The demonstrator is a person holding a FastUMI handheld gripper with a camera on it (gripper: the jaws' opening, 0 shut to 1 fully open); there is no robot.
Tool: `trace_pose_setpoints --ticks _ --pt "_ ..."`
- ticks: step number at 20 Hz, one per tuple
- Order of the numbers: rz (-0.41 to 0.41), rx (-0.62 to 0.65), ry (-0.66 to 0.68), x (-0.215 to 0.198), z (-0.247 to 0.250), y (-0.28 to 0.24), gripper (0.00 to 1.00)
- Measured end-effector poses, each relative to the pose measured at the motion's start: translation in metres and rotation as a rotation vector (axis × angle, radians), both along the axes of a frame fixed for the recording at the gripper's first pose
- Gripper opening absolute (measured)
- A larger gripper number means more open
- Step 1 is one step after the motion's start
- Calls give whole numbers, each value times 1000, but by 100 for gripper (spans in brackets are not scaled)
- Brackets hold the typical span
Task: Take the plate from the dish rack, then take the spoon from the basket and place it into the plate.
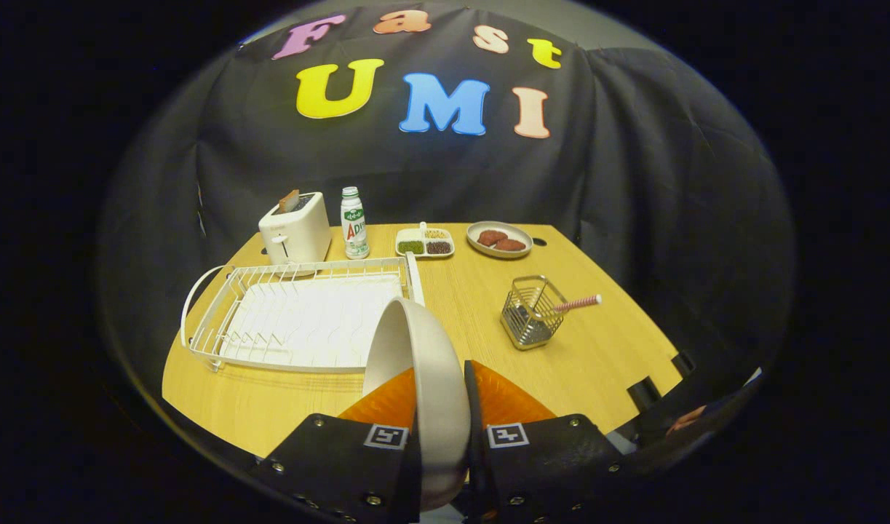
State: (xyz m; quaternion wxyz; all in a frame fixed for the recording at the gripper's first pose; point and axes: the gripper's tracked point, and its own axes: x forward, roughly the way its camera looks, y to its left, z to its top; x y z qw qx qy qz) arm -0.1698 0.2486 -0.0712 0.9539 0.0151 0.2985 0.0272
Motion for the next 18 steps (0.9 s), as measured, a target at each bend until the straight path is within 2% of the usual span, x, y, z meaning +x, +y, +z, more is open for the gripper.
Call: trace_pose_setpoints --ticks 7,9,14,18 --pt "-43 103 129 -14 -49 1 25" --pt "-43 175 147 -12 -57 10 26" --pt "-100 364 216 -20 -77 25 27" --pt "-131 426 254 -22 -93 28 31"
